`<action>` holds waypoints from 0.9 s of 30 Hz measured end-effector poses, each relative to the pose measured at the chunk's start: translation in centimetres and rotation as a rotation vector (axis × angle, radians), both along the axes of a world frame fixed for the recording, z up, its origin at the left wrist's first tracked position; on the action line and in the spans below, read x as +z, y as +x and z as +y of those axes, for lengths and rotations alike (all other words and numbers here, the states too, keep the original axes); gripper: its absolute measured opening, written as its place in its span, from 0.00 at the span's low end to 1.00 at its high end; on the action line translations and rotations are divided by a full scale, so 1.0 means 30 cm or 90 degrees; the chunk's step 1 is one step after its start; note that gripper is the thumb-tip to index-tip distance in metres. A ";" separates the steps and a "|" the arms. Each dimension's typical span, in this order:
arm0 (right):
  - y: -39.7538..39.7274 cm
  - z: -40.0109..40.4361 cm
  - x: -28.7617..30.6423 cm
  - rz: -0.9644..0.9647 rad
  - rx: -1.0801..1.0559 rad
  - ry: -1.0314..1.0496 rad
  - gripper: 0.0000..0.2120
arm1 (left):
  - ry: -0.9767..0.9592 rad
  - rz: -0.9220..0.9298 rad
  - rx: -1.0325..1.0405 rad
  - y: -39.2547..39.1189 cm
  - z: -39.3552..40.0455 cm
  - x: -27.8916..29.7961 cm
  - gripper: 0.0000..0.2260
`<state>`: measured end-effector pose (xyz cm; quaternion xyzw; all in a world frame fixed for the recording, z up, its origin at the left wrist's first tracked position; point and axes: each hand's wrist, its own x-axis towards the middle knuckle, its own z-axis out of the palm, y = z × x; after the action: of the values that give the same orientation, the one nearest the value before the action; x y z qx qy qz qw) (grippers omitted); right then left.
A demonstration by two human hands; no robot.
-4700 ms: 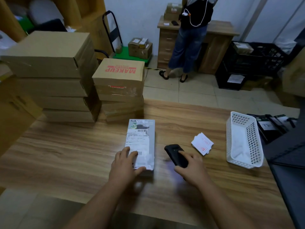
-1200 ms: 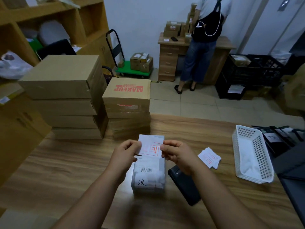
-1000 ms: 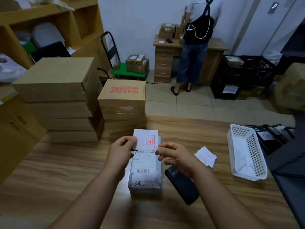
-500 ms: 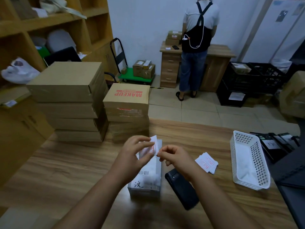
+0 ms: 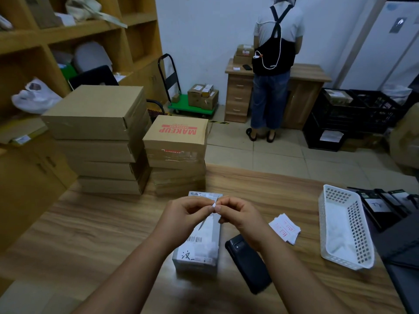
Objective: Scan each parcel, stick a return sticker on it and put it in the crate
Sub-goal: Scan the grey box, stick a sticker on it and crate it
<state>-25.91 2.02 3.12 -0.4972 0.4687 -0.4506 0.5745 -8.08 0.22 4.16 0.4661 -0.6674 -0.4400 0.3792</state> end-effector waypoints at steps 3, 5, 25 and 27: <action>-0.006 -0.007 0.000 -0.001 -0.009 0.003 0.07 | 0.029 0.033 0.009 -0.015 -0.001 -0.005 0.05; -0.011 -0.010 0.000 0.001 -0.009 0.008 0.08 | 0.043 0.046 0.009 -0.021 -0.004 -0.007 0.05; 0.030 -0.043 0.010 -0.008 -0.046 0.034 0.04 | -0.190 -0.088 0.013 0.003 -0.046 -0.032 0.07; 0.037 -0.044 0.008 -0.004 -0.051 0.035 0.04 | -0.233 -0.105 0.021 0.006 -0.044 -0.034 0.08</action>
<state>-24.80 0.71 3.35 -0.4608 0.4988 -0.4615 0.5709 -7.90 -1.09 3.15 0.4350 -0.7571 -0.2656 0.4087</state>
